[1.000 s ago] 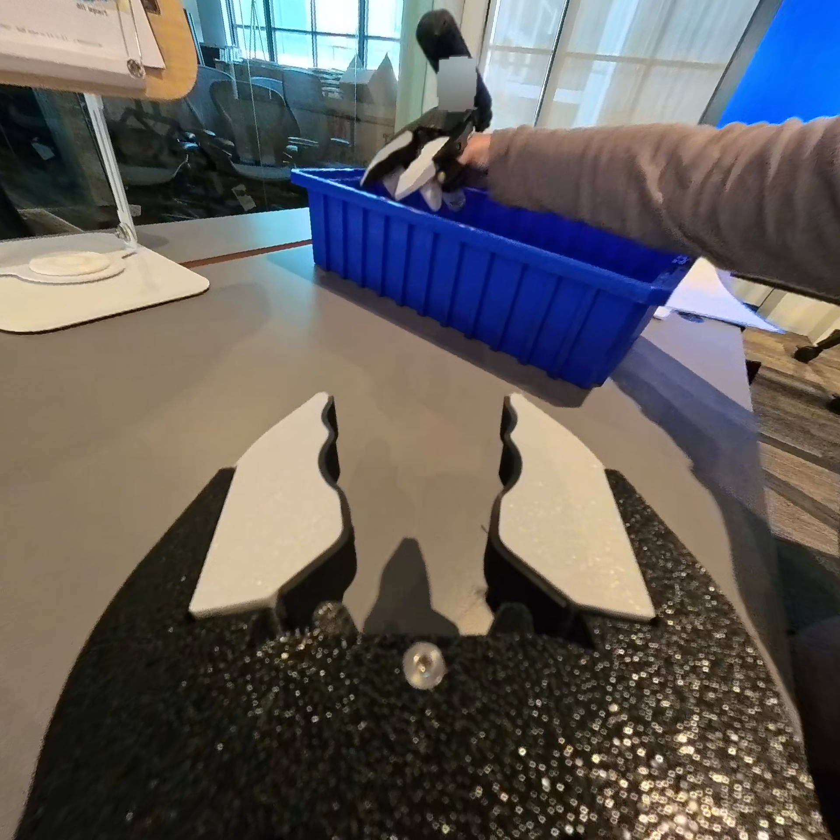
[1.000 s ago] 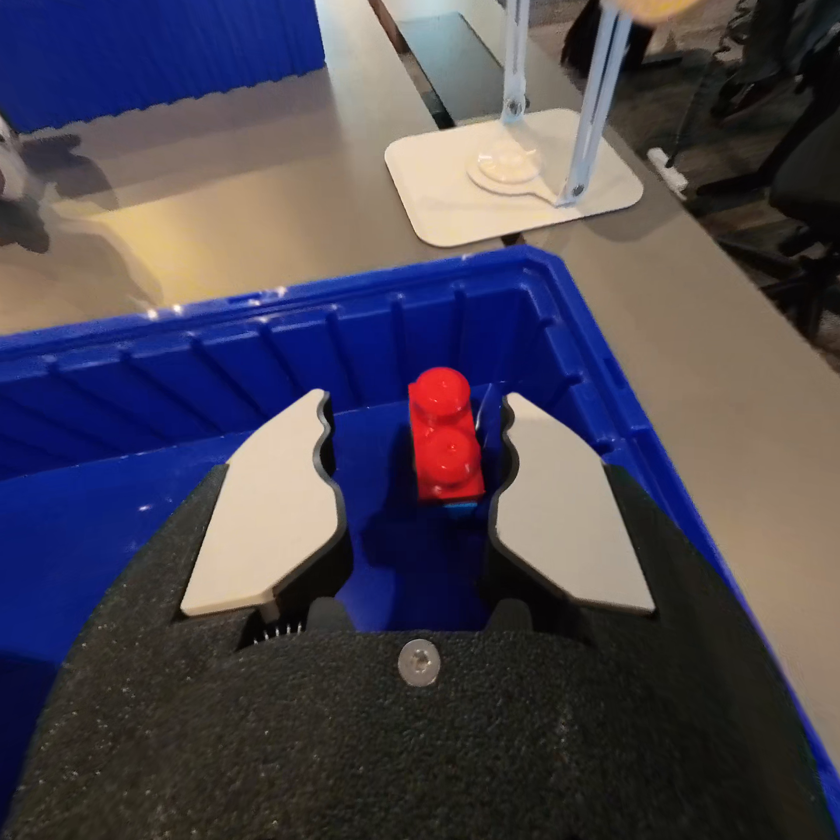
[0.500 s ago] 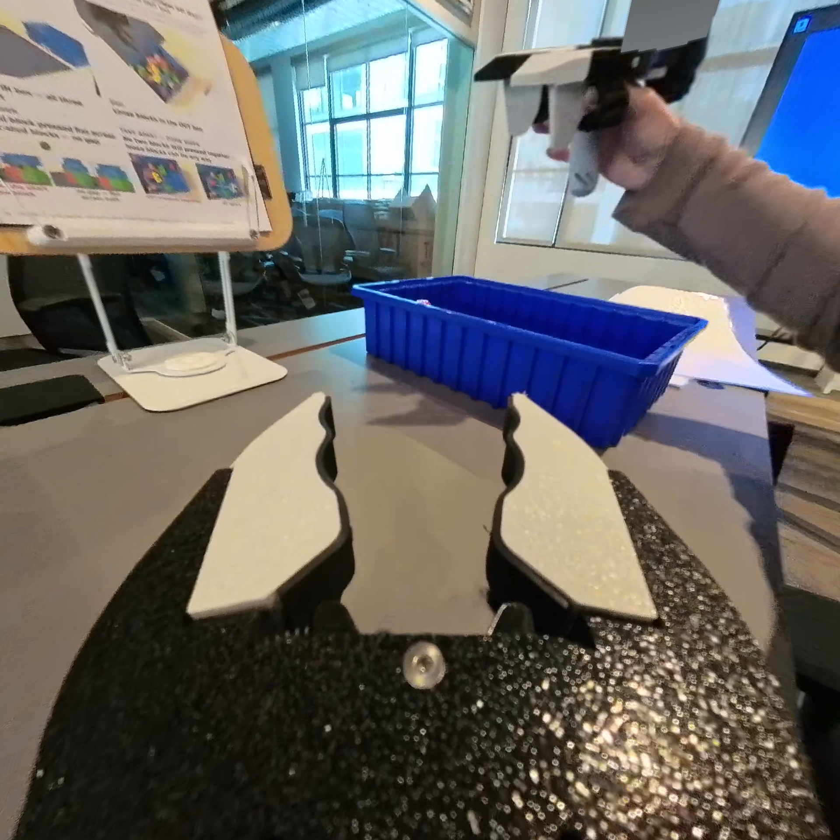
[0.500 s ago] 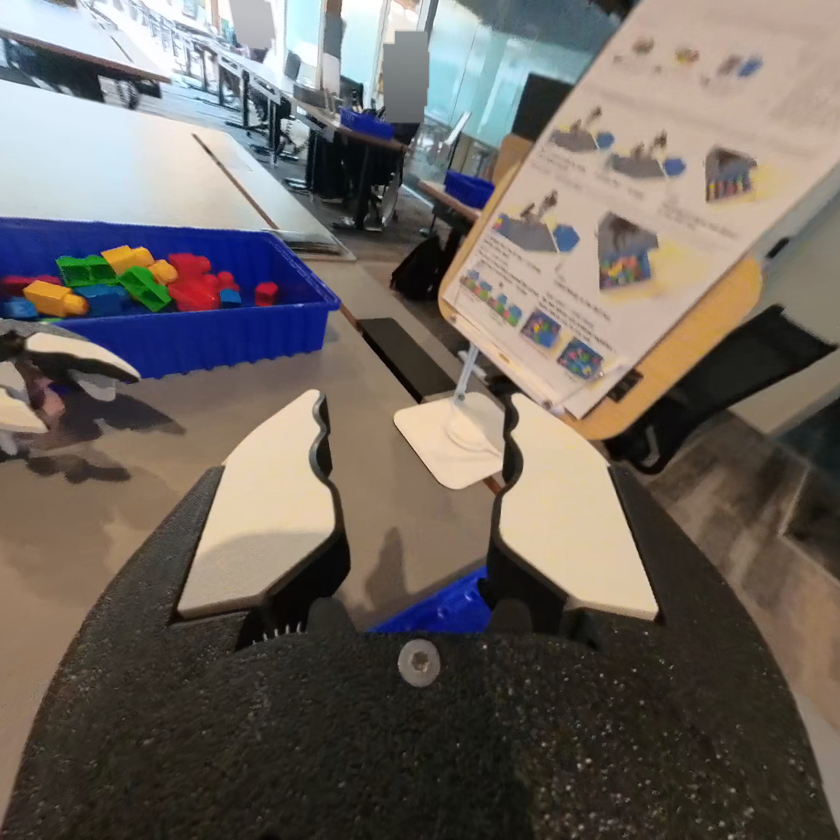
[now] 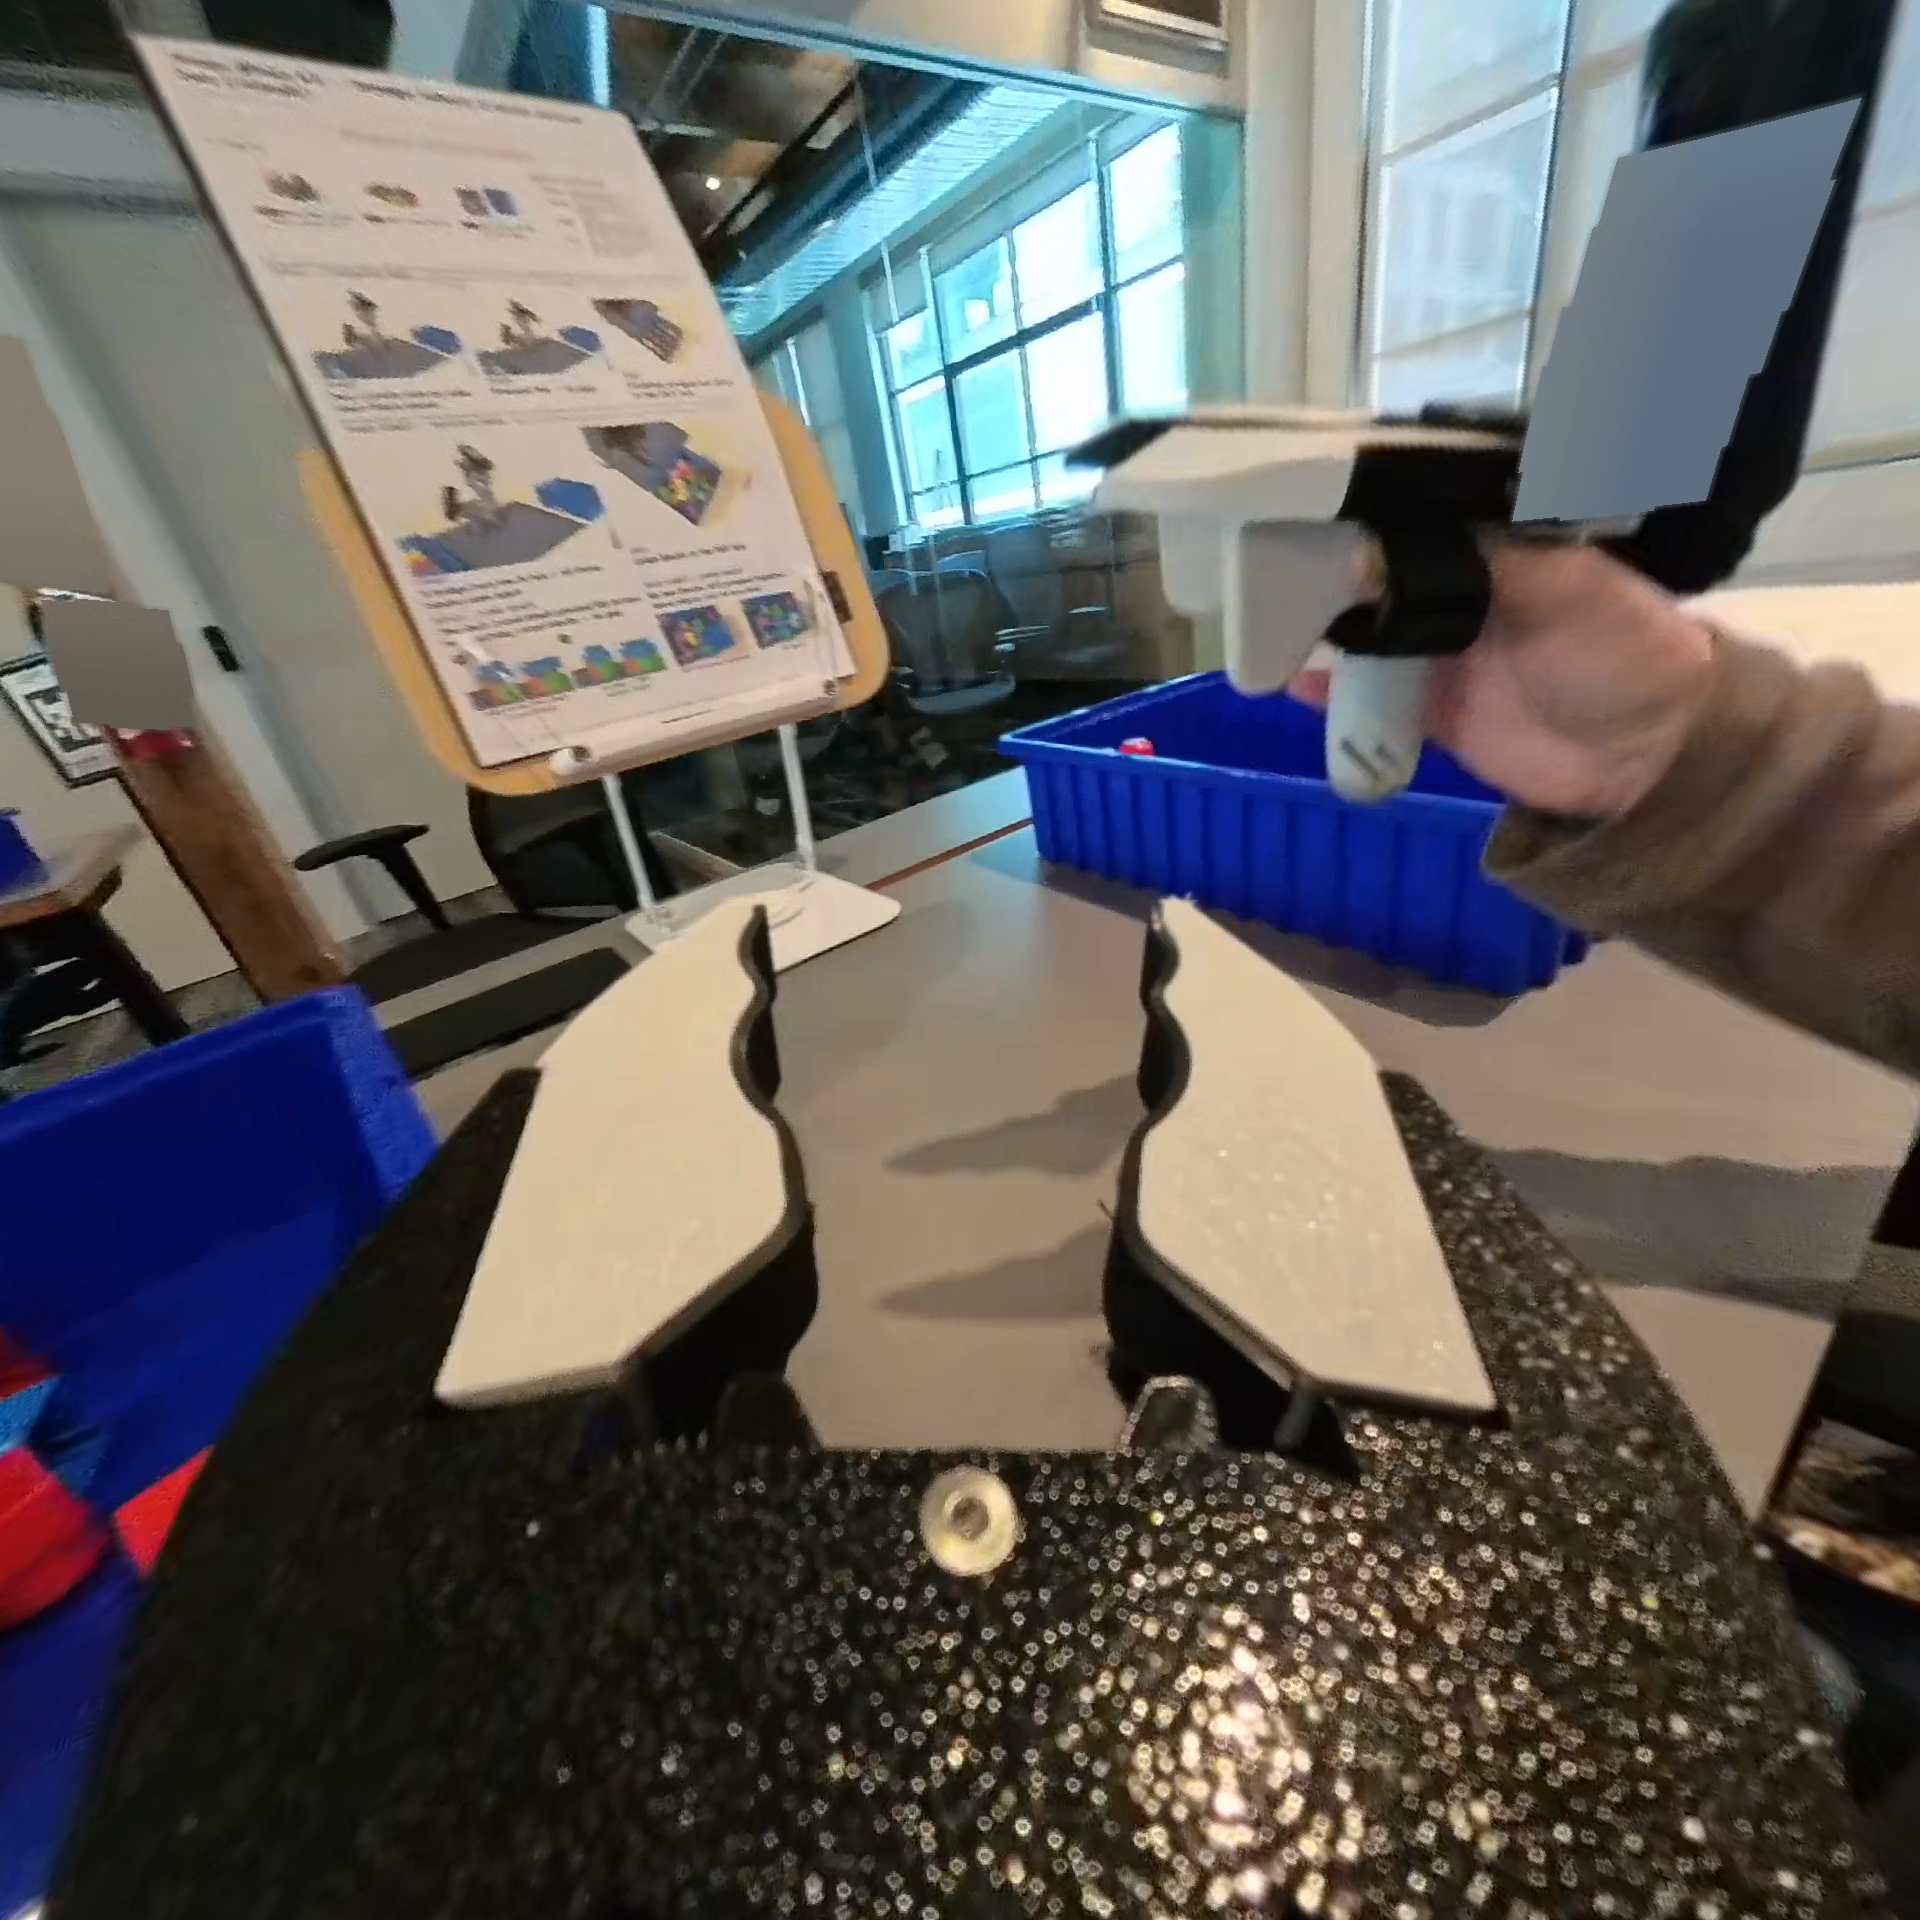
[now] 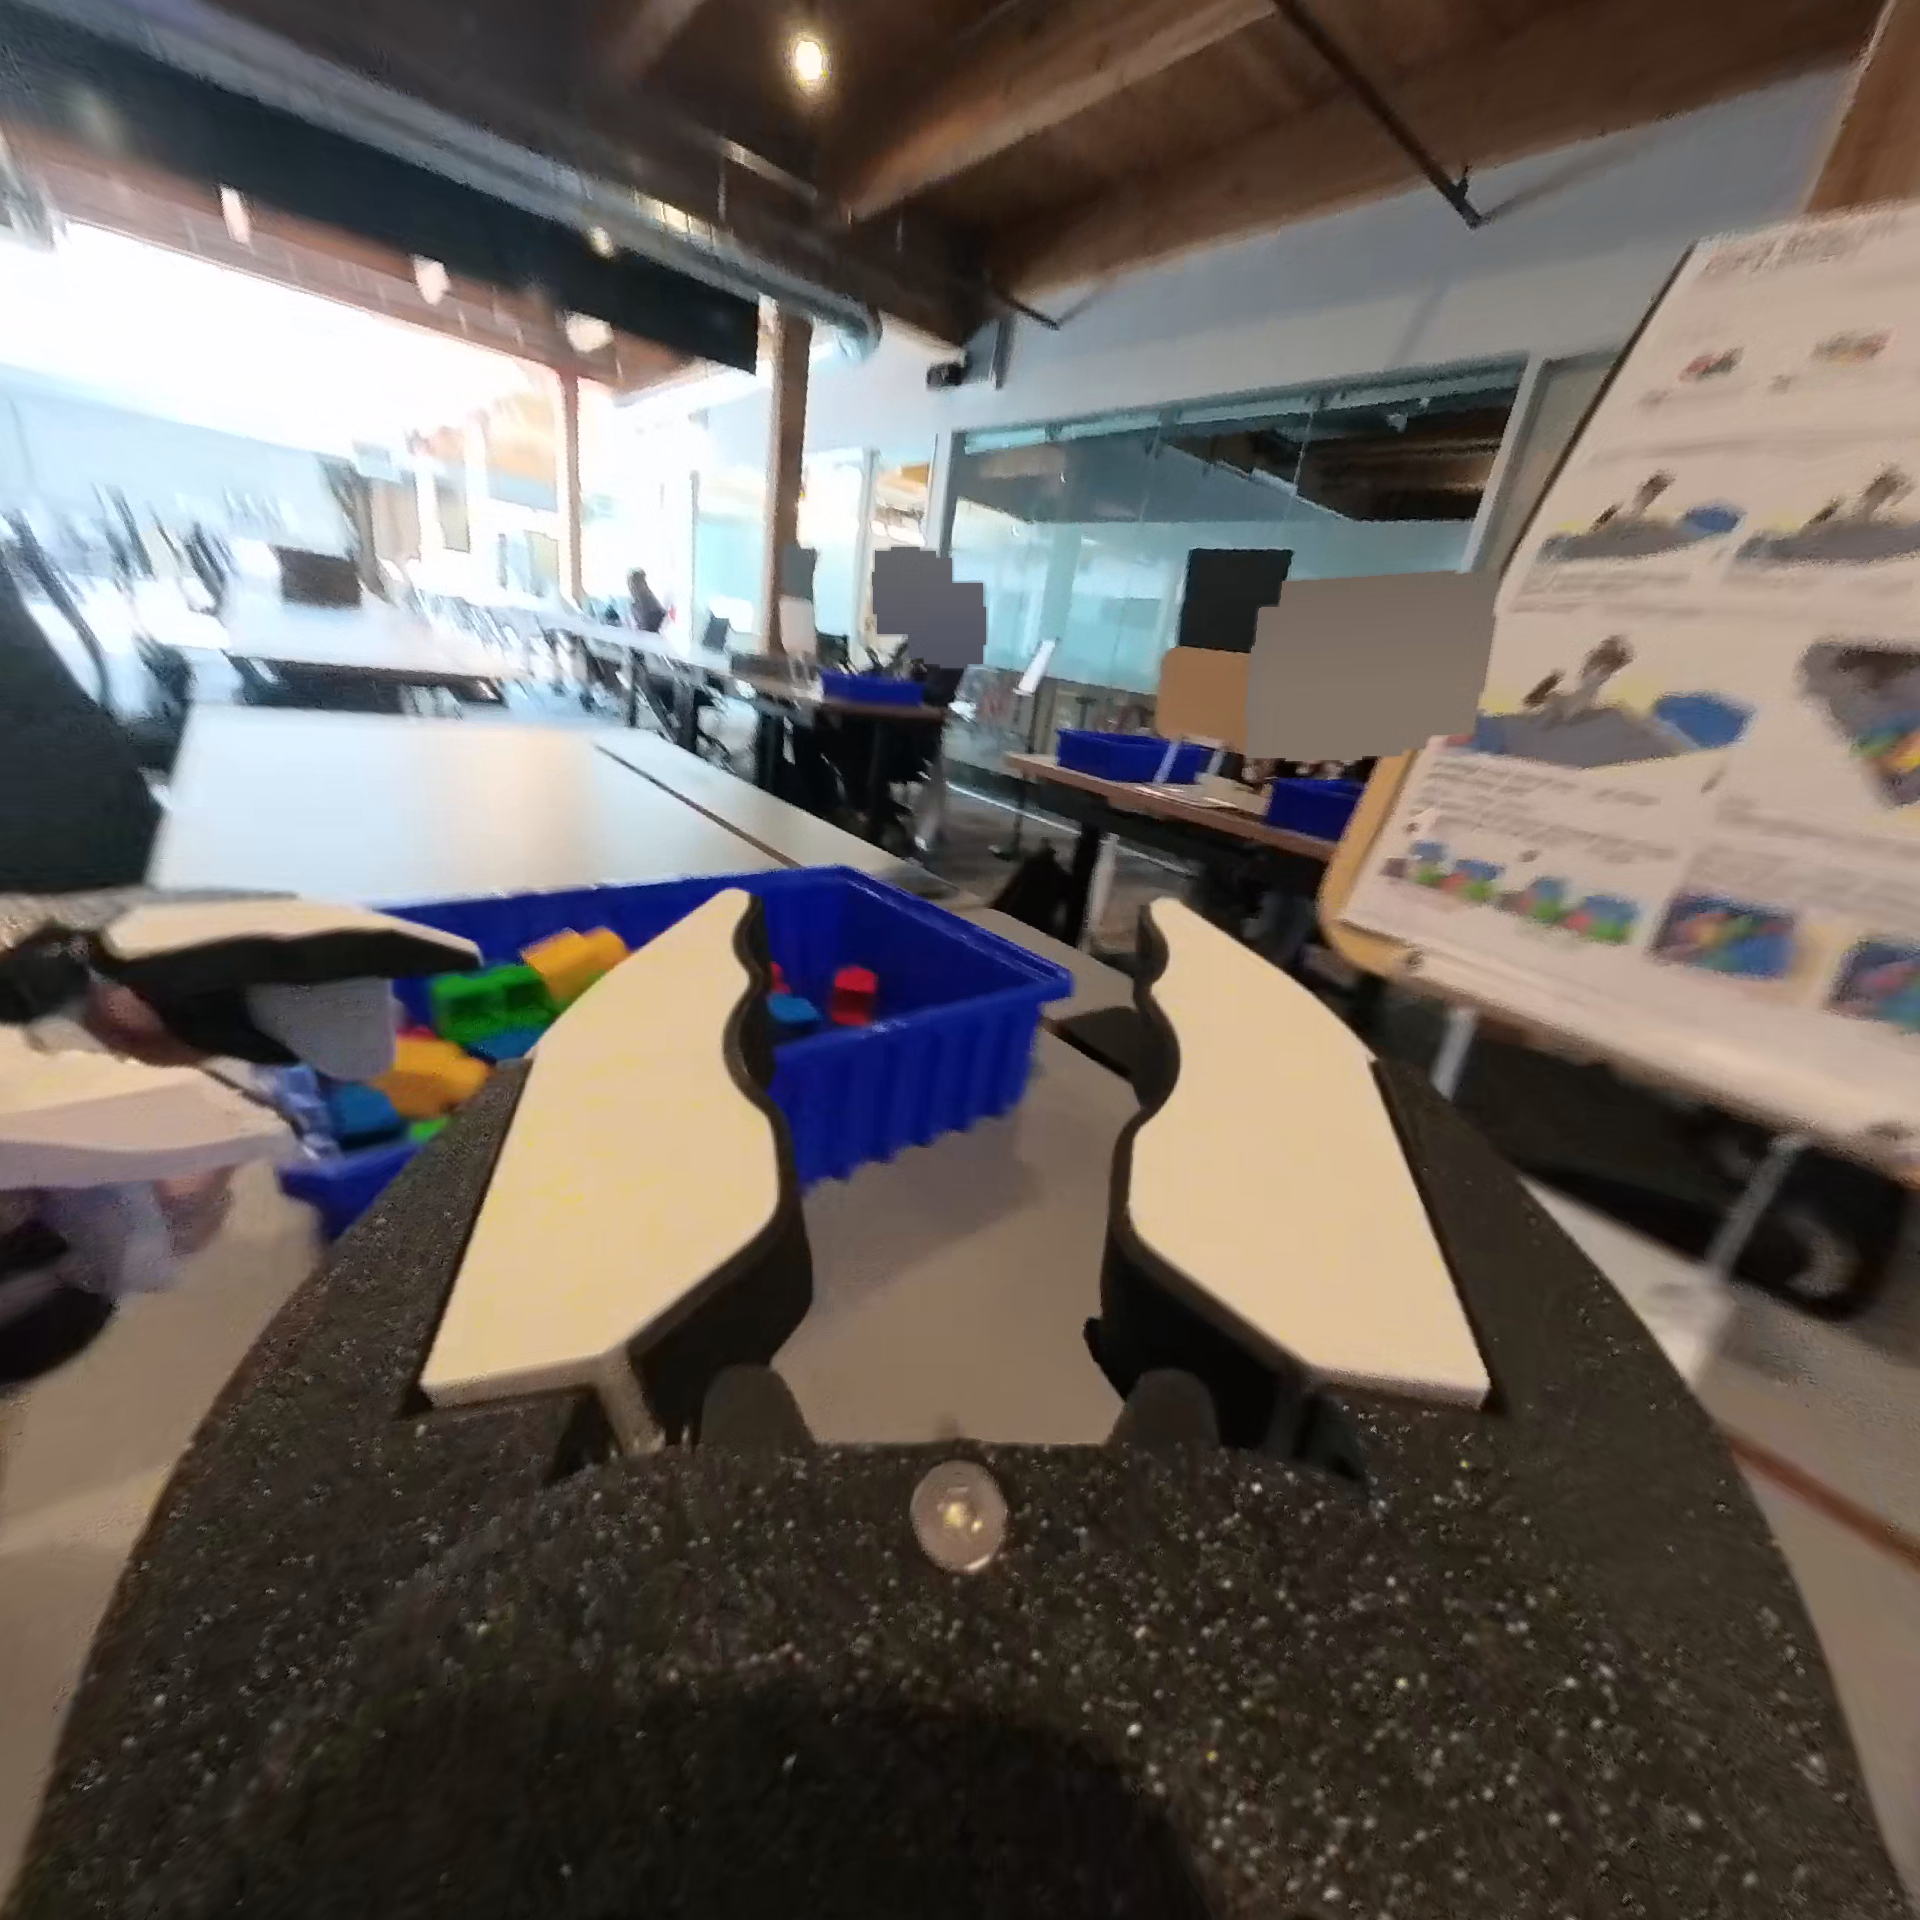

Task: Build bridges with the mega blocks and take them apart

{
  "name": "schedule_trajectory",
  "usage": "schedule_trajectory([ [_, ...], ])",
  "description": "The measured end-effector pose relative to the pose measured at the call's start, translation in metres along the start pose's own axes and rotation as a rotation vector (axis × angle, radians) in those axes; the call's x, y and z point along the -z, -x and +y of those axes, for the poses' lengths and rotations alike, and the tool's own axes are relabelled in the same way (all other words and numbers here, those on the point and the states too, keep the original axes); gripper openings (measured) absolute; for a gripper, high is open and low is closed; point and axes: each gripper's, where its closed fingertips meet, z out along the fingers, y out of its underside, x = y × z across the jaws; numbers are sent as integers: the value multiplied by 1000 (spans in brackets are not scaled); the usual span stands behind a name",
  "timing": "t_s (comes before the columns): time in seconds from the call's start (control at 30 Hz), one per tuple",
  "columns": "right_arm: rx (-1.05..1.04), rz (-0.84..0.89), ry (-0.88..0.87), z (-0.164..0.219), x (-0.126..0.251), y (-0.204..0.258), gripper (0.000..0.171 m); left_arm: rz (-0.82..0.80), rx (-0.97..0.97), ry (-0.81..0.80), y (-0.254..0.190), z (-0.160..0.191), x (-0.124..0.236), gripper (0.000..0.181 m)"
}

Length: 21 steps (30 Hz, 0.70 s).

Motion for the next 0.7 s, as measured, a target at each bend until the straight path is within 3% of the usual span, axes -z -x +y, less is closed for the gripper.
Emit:
schedule_trajectory([
  [0.2,-259,-74,-59,18,-49,21,71,-136,3,-32,66,-24,50,66],
  [0.4,-150,-158,-42,18,-110,40,75,-338,-66,-8,156,-44,112,62],
  [0.53,-64,-331,72,22,-162,75,73,-462,-66,-45,203,-48,153,60],
  [0.63,28,-462,233,40,-198,104,67,-512,-16,-105,223,-48,174,59],
  [0.7,69,-522,332,55,-218,119,50,-513,-2,-86,233,-48,180,59],
])
